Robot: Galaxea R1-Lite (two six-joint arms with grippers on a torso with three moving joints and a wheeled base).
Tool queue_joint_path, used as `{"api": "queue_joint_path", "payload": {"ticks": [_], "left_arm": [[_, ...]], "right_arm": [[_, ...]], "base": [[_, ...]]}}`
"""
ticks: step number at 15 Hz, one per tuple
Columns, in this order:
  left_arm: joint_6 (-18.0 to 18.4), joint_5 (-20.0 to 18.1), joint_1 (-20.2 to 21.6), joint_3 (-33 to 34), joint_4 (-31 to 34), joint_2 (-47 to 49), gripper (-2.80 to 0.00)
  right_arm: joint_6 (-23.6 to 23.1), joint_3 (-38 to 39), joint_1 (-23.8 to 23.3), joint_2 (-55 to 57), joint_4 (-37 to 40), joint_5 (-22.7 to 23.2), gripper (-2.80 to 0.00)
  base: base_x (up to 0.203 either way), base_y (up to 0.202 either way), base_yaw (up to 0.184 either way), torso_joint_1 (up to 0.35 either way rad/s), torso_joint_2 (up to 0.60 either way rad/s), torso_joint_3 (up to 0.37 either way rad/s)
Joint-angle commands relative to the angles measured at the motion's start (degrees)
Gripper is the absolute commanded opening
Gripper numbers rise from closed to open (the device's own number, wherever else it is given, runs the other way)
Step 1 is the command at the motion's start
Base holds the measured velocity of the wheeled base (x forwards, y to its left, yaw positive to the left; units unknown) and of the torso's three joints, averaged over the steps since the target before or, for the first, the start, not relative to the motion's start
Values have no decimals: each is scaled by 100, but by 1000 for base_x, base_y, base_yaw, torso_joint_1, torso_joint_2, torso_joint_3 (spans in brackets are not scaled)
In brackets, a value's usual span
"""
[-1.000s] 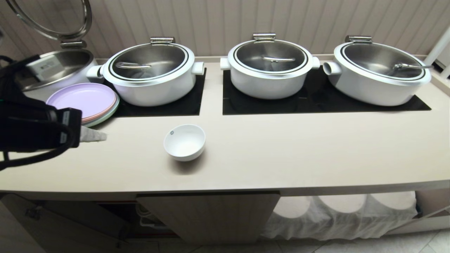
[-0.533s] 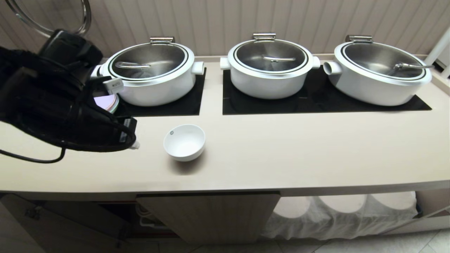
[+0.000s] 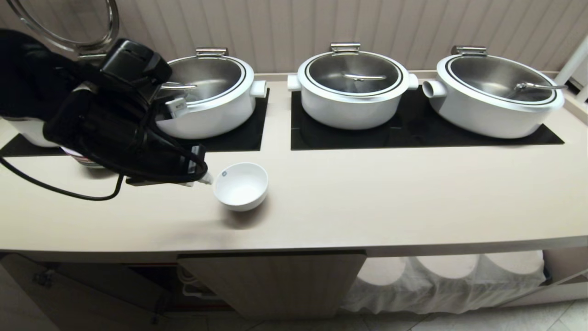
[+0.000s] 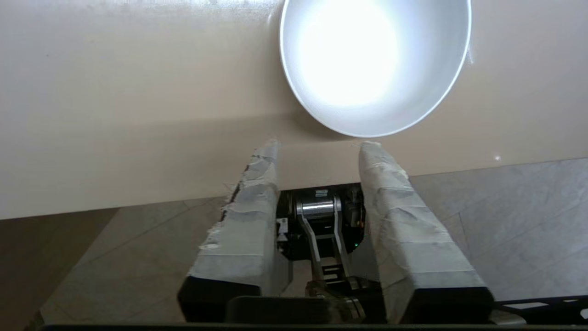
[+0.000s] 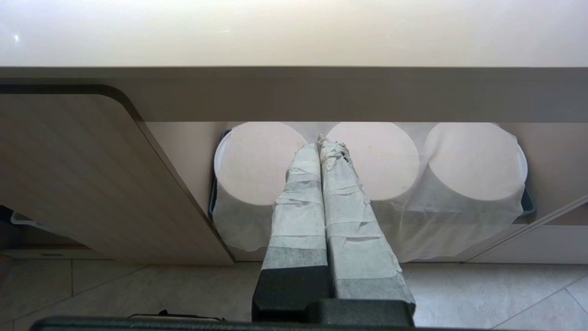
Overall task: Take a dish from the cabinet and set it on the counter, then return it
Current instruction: Pick up the bowl from the table
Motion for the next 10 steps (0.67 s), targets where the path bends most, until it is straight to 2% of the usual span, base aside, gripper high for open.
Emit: {"api": "queue_joint_path", "payload": {"ticks": [1, 6, 8, 10], "left_arm": [[-9, 24, -19, -21, 29, 54, 0], [-6, 218, -38, -151, 34, 256, 0], [-43, 536, -40, -330, 38, 528, 0], [-273, 724, -113, -614, 42, 806, 0]], "right_arm": [[-4, 0, 7, 0, 0, 1, -280], [-4, 0, 6, 0, 0, 1, -280], [-2, 0, 1, 0, 0, 1, -280], [-7, 0, 8, 0, 0, 1, -280]], "base": [[0, 0, 0, 0, 0, 0], [0, 0, 0, 0, 0, 0], [0, 0, 0, 0, 0, 0], [0, 0, 0, 0, 0, 0]]}}
